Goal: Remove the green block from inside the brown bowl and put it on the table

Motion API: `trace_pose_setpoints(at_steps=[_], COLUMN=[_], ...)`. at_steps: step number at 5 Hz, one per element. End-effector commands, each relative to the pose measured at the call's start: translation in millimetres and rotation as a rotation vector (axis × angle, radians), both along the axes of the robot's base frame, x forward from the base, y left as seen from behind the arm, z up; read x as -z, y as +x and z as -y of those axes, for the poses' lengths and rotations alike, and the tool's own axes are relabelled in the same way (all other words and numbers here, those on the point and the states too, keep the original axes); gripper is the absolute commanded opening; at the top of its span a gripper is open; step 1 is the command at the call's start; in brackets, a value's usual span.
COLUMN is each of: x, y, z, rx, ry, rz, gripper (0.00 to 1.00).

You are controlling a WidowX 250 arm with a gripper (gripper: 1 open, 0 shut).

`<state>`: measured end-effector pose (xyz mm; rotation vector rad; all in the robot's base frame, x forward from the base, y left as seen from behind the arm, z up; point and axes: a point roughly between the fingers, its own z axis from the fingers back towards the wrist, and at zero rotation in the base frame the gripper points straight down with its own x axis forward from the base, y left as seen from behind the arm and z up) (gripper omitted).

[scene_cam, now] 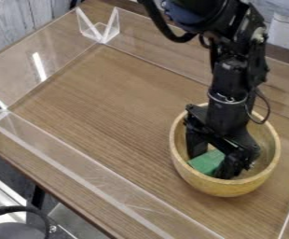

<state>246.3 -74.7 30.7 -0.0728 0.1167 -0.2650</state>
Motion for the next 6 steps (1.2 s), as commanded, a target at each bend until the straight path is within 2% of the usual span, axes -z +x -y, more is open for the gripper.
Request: trace_pose_setpoints(at_steps=[1, 6], x=[-13.2, -19.2], y=[8.7, 9.0], z=[4.2, 5.7], rx=[0.009, 0.012], ry=[-0.012, -0.012], rz=[0.053, 0.064], gripper=[1.0, 1.0])
